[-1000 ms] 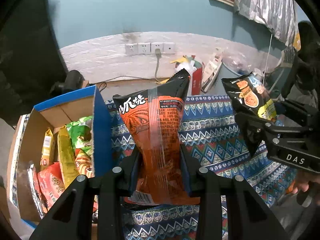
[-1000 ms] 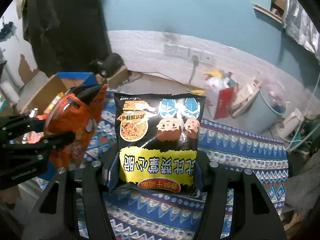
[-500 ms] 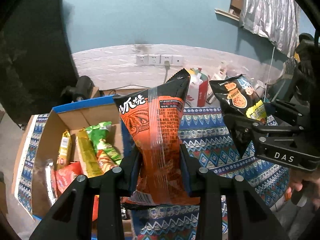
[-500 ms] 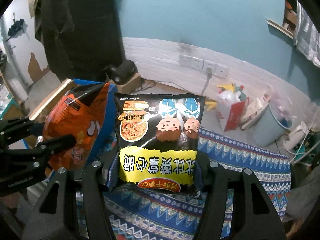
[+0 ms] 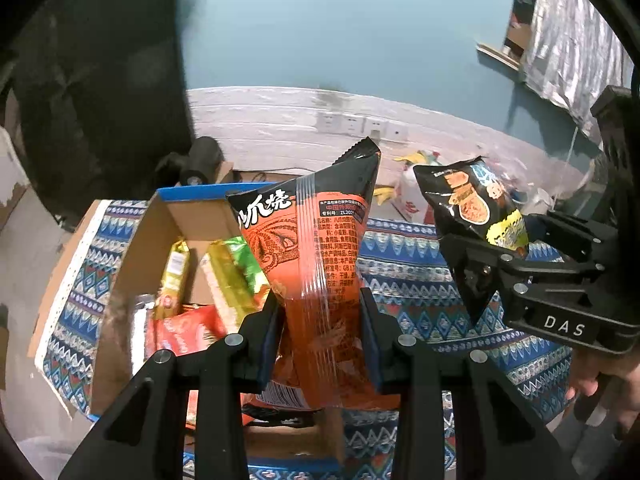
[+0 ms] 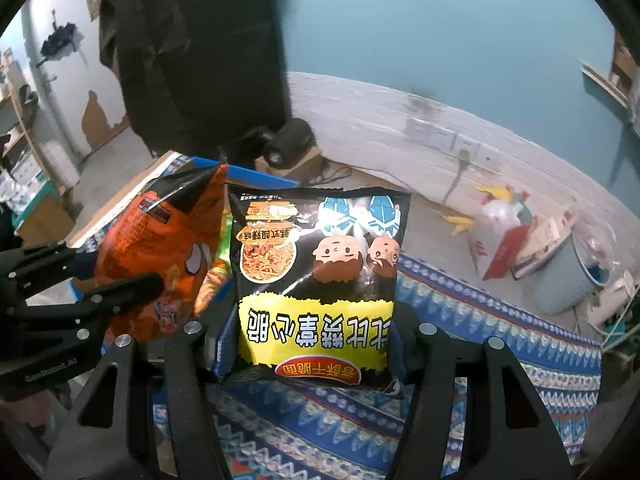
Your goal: Organize snacks
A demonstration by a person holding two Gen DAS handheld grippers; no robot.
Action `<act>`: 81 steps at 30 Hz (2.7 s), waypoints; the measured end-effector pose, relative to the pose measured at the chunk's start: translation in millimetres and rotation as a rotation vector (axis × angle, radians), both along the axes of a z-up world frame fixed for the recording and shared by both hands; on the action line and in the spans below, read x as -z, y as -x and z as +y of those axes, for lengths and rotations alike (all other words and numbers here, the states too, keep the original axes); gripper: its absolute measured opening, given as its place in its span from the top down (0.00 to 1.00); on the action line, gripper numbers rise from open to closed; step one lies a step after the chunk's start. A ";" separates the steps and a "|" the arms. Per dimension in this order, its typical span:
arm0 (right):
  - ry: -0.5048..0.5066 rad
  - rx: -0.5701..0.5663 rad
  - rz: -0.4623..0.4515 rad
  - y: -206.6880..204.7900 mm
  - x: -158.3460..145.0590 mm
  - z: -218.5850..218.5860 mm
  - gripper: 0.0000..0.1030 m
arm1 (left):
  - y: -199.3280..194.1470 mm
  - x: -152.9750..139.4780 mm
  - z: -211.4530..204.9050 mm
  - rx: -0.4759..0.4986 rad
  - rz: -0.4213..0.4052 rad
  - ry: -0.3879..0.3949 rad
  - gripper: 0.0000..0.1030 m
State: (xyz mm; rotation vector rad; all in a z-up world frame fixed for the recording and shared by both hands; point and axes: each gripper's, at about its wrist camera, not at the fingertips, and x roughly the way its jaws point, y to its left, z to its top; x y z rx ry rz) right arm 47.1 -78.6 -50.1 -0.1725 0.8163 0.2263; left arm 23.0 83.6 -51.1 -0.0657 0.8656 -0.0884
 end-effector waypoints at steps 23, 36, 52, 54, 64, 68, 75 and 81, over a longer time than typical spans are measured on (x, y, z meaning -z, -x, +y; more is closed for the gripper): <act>-0.005 -0.112 0.091 -43.6 35.7 88.1 0.42 | 2.1 28.1 98.5 -0.209 0.064 -0.016 0.64; -0.008 -0.150 0.117 -55.6 44.5 113.8 0.42 | 10.4 27.4 113.8 -0.283 0.074 -0.035 0.34; -0.034 -0.181 0.068 -44.6 22.2 115.5 0.28 | 22.2 14.0 111.8 -0.321 0.034 -0.053 0.22; -0.043 -0.177 0.055 -39.5 15.0 111.8 0.28 | 24.0 8.5 109.0 -0.318 0.021 -0.060 0.22; -0.061 -0.142 -0.021 -17.5 -15.7 96.6 0.26 | 35.7 -13.1 89.6 -0.272 -0.035 -0.083 0.16; -0.066 -0.122 -0.037 -9.9 -20.1 89.9 0.26 | 40.0 -18.8 79.8 -0.238 -0.040 -0.091 0.15; -0.079 -0.099 -0.033 3.2 -22.3 73.6 0.26 | 51.3 -36.4 65.4 -0.214 -0.109 -0.136 0.09; -0.089 -0.075 -0.031 15.0 -24.6 57.3 0.26 | 55.2 -44.6 61.2 -0.199 -0.119 -0.118 0.08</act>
